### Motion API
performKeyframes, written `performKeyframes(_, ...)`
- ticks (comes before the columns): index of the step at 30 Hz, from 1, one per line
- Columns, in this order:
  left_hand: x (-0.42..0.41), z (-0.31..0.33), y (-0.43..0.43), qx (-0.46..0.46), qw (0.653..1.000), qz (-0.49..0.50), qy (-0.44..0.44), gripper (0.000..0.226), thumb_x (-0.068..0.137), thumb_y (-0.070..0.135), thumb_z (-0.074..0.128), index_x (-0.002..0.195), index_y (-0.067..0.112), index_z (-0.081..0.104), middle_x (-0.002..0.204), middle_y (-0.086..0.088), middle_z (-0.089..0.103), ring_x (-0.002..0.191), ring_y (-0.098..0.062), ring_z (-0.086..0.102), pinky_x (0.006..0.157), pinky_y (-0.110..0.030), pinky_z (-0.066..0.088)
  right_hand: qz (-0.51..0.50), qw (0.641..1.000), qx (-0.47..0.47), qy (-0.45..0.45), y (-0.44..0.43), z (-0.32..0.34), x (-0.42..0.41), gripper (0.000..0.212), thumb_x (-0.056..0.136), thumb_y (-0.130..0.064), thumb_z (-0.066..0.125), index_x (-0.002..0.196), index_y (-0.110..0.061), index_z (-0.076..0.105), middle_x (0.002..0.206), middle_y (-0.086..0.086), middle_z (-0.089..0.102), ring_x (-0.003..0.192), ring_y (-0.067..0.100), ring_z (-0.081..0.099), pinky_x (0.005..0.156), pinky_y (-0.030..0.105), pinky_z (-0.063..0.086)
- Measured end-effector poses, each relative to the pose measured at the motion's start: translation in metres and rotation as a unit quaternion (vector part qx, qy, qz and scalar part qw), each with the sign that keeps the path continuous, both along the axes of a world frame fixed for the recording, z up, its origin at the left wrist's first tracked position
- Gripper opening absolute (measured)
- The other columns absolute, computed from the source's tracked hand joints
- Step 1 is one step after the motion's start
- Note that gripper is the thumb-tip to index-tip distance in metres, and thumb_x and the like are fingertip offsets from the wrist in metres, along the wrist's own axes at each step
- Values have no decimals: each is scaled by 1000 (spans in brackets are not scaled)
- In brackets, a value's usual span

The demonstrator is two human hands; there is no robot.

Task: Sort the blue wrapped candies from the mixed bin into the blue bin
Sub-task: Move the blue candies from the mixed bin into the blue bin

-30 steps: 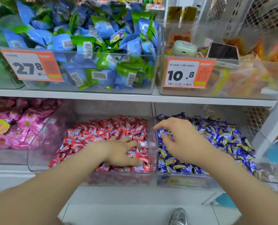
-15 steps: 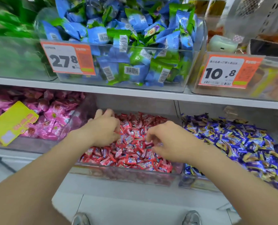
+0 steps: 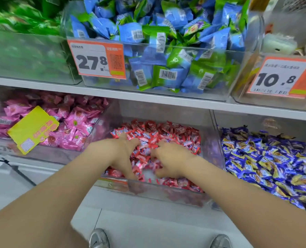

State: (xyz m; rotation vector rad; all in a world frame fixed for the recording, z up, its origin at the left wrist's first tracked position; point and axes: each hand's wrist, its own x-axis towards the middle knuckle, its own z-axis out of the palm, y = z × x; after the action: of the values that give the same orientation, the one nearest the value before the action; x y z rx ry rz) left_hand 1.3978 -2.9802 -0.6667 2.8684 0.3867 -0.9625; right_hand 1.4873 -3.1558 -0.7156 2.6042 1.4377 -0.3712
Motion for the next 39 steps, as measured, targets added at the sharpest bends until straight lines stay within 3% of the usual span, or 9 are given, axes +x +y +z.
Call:
performKeyframes(6,10,-16,2,-43,997,-36,-52,129,50,41,104,152,44,24,145,-4,25,107,-36,65,58,-41,59,-90,984,141,60,-22,24,28,16,86,-28,71,100,-34,73,111,-3,74,109,25,66,97,41,54)
performKeyframes(11,21,-24,27,-166,962,-29,-214,77,62,20,97,122,45,55,115,2,57,86,-17,67,73,-44,63,-106,969,194,113,-45,40,34,19,98,-30,66,116,-37,66,80,-6,77,69,4,67,86,33,56)
performKeyframes(17,34,-20,22,-467,837,124,-258,59,99,19,71,151,34,48,136,-5,58,117,-23,67,82,-44,65,-134,980,145,-11,-42,53,17,43,98,-29,58,140,-39,56,113,2,67,108,33,66,89,43,55)
performKeyframes(23,34,-6,33,-129,932,-18,-339,43,94,32,45,130,34,68,130,0,69,124,-24,60,109,-39,47,-26,983,182,2,-7,28,8,28,94,-24,58,118,-34,67,118,0,59,115,29,56,94,44,50)
performKeyframes(27,34,-7,37,-81,928,-11,-363,45,94,44,33,102,25,73,107,-7,74,112,-33,62,101,-46,48,121,986,91,65,35,0,-12,52,101,-54,58,151,-54,43,164,-1,30,150,31,22,116,60,29)
performKeyframes(30,32,-15,43,-75,935,2,-346,42,98,56,24,73,31,46,86,-8,60,100,-39,57,90,-46,45,120,990,-30,69,53,-9,-21,62,103,-59,50,156,-65,19,176,-8,-8,160,36,-12,121,72,0)
performKeyframes(34,27,-23,47,-41,965,-13,-257,41,99,65,20,92,36,47,107,-11,55,114,-41,50,107,-54,40,150,986,-29,66,50,5,-23,40,100,-53,58,140,-55,55,157,-4,38,137,33,34,109,63,30)
performKeyframes(37,25,-22,51,-22,975,-11,-221,27,107,33,41,125,24,58,119,-11,47,121,-41,49,110,-52,40,115,990,-46,74,31,21,-13,30,91,-40,72,121,-45,73,111,-10,58,116,22,53,99,49,41)
performKeyframes(39,22,-20,52,-22,977,-14,-212,39,103,14,47,140,22,55,128,-11,47,125,-37,51,110,-47,42,63,997,-24,46,19,28,-9,33,90,-36,70,122,-45,72,111,-10,60,118,21,58,99,48,42)
